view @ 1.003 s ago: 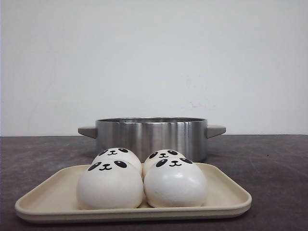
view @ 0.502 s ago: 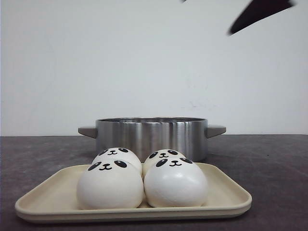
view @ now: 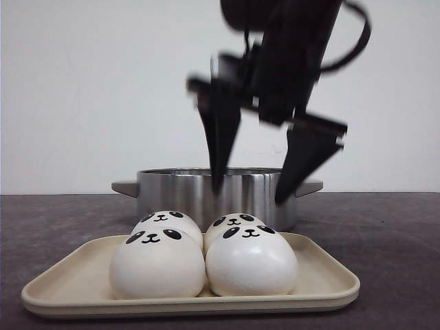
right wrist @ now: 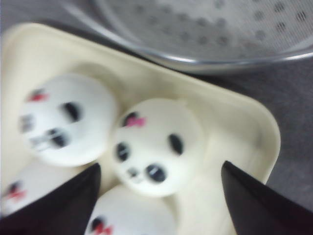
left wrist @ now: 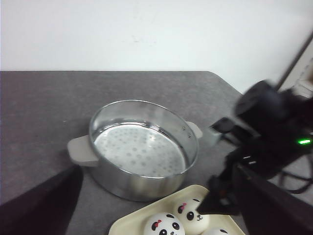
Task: Steam buns
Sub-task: 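Reach the right gripper down and grasp the farther panda bun nearest it, then carry the bun into the steel pot with the right gripper and release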
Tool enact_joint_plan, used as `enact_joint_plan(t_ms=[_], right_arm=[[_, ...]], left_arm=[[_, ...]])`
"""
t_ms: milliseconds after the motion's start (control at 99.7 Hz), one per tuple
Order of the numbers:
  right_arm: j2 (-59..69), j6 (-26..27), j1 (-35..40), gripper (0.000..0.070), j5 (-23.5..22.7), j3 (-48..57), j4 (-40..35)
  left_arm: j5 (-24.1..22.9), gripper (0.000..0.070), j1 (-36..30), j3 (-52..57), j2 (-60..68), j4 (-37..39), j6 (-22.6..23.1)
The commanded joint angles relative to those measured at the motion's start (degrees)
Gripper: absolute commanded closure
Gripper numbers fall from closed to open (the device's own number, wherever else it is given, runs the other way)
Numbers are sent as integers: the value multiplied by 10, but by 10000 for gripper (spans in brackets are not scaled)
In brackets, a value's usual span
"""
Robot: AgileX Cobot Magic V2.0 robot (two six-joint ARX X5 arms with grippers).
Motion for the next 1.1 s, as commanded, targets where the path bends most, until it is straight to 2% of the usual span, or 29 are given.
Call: enact_joint_plan(t_ms=[0, 311, 351, 411, 451, 502, 512, 702, 873, 1003, 1093], right_arm=[[27, 8, 2, 243, 0, 10, 8], [78, 18, 0, 243, -7, 10, 40], [82, 20, -1, 259, -7, 10, 41], [88, 20, -1, 379, -14, 10, 42], [88, 20, -2, 498, -13, 10, 41], [89, 18, -1, 688, -10, 10, 43], [89, 18, -1, 700, -10, 10, 45], [71, 16, 0, 693, -15, 14, 62], [-13, -13, 15, 693, -63, 40, 30], [-80, -43, 22, 693, -61, 97, -3], [-99, -66, 16, 694, -44, 155, -2]], left_arm=[[-2, 104, -6, 6, 2, 7, 6], [-2, 104, -18, 6, 2, 7, 5], [-2, 104, -18, 6, 2, 7, 5], [-2, 104, -18, 6, 2, 7, 5], [-2, 104, -18, 6, 2, 7, 6], [-3, 104, -18, 6, 2, 7, 5], [-4, 104, -18, 6, 2, 7, 6], [-4, 104, -18, 6, 2, 7, 6], [-4, 104, -18, 6, 2, 7, 5], [-4, 104, -18, 6, 2, 14, 5], [-4, 104, -18, 6, 2, 22, 5]])
